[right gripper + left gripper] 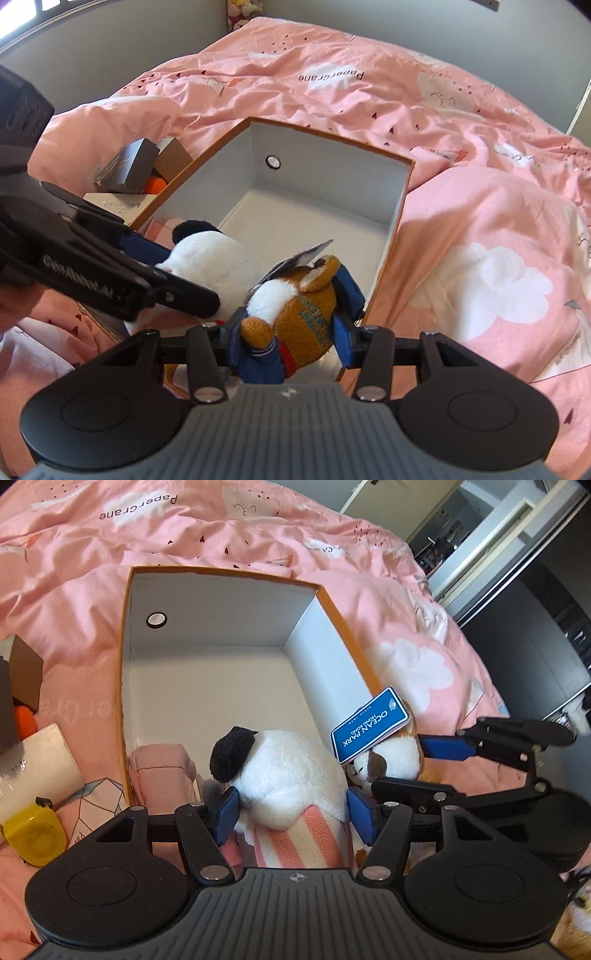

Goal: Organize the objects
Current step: 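Carry the plush keychain and white plush toy over the shoebox with both tools, then lower both plush items into the box and open both tools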

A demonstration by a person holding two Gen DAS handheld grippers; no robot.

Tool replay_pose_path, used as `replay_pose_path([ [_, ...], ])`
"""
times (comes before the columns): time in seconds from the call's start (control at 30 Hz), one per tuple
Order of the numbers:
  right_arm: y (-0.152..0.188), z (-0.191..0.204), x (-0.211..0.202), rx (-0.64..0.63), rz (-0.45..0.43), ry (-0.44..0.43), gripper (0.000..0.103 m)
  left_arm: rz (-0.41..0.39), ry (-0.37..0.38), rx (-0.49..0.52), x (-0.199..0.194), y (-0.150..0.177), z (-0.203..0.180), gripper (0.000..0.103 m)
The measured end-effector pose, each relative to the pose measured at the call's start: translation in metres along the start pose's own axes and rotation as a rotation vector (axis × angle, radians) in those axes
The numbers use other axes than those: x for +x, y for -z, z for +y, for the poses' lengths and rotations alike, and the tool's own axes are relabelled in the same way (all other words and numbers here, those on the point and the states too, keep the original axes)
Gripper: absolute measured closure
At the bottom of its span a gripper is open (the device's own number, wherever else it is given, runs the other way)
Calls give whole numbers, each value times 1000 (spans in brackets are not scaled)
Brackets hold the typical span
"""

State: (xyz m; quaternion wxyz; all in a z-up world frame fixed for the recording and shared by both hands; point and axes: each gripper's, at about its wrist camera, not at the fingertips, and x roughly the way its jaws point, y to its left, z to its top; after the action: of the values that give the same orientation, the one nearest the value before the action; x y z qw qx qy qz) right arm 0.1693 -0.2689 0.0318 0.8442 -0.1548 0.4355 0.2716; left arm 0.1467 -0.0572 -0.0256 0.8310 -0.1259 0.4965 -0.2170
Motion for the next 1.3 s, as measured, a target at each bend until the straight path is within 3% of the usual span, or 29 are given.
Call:
replay_pose_path([
  [0.13, -2, -2, 10, -31, 47, -21, 53, 4, -66, 128, 8, 8, -13, 32],
  [0.27, -4, -3, 21, -62, 93, -32, 53, 17, -89, 165, 11, 10, -13, 31],
  [0.7, -8, 9, 48, -175, 185, 9, 50, 83, 76, 106, 13, 3, -1, 23],
  [0.8, -9, 10, 48, -171, 217, -28, 50, 95, 90, 94, 6, 1, 4, 35],
  [0.97, -10, 14, 43, -199, 255, -11, 47, 130, 141, 91, 6, 1, 9, 57],
  [1.13, -12, 12, 38, -175, 299, -21, 78, 129, 114, 146, 10, 5, -2, 58],
  [1.2, -10, 14, 41, -183, 316, -21, 83, 126, 100, 173, 10, 7, -6, 58],
  [1.3, -8, 18, 47, -186, 338, -25, 83, 143, 69, 207, 13, 9, -12, 59],
])
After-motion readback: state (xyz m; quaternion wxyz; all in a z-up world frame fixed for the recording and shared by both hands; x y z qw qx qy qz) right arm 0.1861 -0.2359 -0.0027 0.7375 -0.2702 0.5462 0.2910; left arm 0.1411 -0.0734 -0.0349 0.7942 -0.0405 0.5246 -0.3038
